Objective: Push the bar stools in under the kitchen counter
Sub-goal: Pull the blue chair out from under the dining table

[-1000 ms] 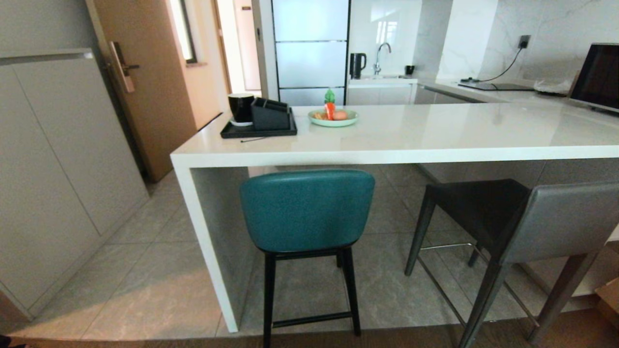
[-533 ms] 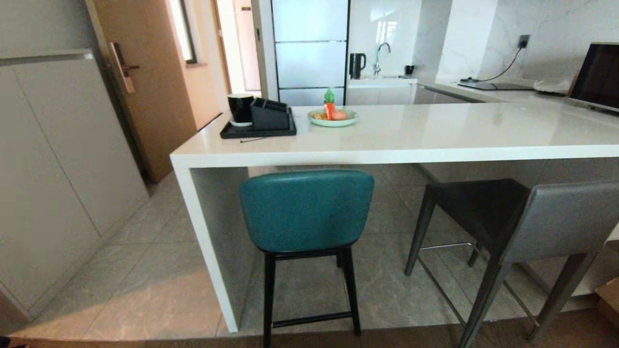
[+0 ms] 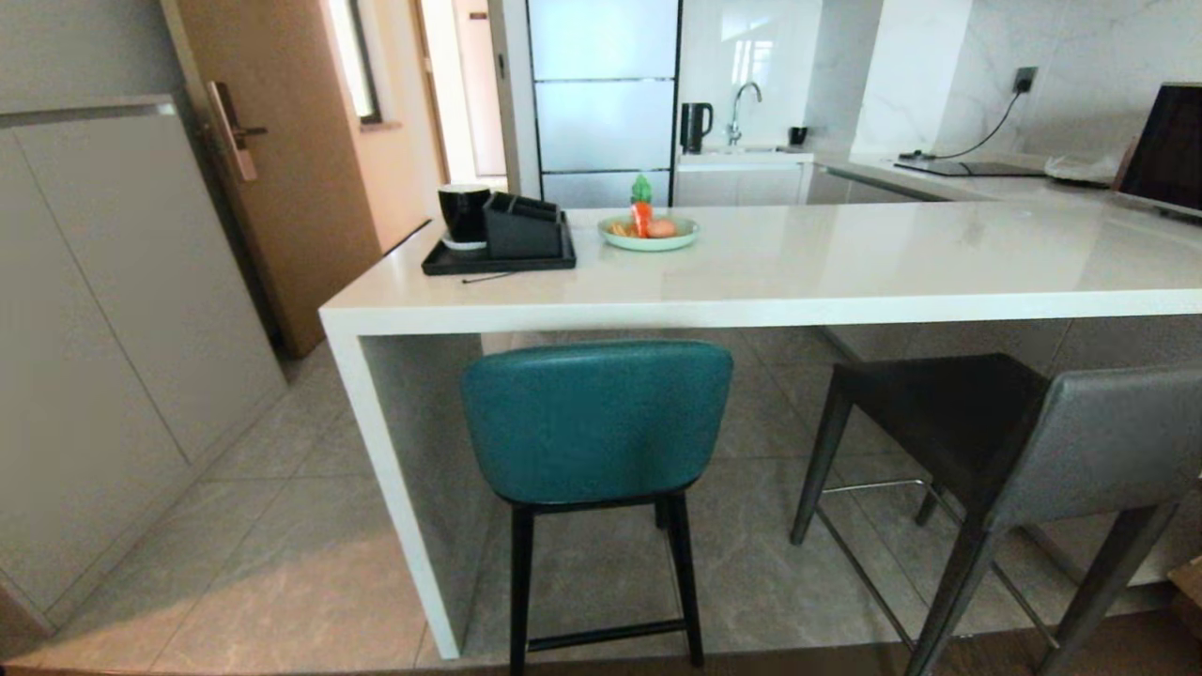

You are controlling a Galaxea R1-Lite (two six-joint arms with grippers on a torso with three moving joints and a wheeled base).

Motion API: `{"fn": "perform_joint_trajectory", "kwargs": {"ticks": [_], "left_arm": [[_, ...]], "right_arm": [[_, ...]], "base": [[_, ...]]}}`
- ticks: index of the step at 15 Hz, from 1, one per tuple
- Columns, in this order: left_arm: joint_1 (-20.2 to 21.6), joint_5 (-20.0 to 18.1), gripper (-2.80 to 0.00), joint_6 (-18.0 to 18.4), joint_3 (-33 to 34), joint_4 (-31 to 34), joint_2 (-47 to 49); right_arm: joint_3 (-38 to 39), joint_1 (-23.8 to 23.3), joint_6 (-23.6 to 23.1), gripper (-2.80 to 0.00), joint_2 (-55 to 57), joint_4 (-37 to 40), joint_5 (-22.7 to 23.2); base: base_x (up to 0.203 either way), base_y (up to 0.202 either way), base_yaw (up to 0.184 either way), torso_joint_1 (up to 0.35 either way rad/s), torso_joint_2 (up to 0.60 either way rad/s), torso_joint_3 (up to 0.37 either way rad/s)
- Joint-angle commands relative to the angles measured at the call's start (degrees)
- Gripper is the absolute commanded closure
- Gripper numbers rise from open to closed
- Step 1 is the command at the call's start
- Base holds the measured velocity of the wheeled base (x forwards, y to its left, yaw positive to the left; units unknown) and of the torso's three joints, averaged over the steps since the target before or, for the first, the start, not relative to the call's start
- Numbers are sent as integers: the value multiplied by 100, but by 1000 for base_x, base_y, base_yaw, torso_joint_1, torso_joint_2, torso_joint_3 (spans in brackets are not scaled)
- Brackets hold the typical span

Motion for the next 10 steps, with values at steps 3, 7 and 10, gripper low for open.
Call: {"fn": "perform_joint_trajectory", "kwargs": {"ticks": [3,7,10], "left_arm": [[0,2,0,-7,18,4,7],[0,2,0,-7,18,4,7],[0,2,0,-7,18,-1,7]], "right_arm": [[18,1,0,0,8,-6,-1],[18,1,0,0,8,-6,-1],[18,1,0,0,8,-6,-1]], "base": [[195,0,2,2,2,3],[193,0,2,6,3,2],[165,0,1,6,2,1]]}}
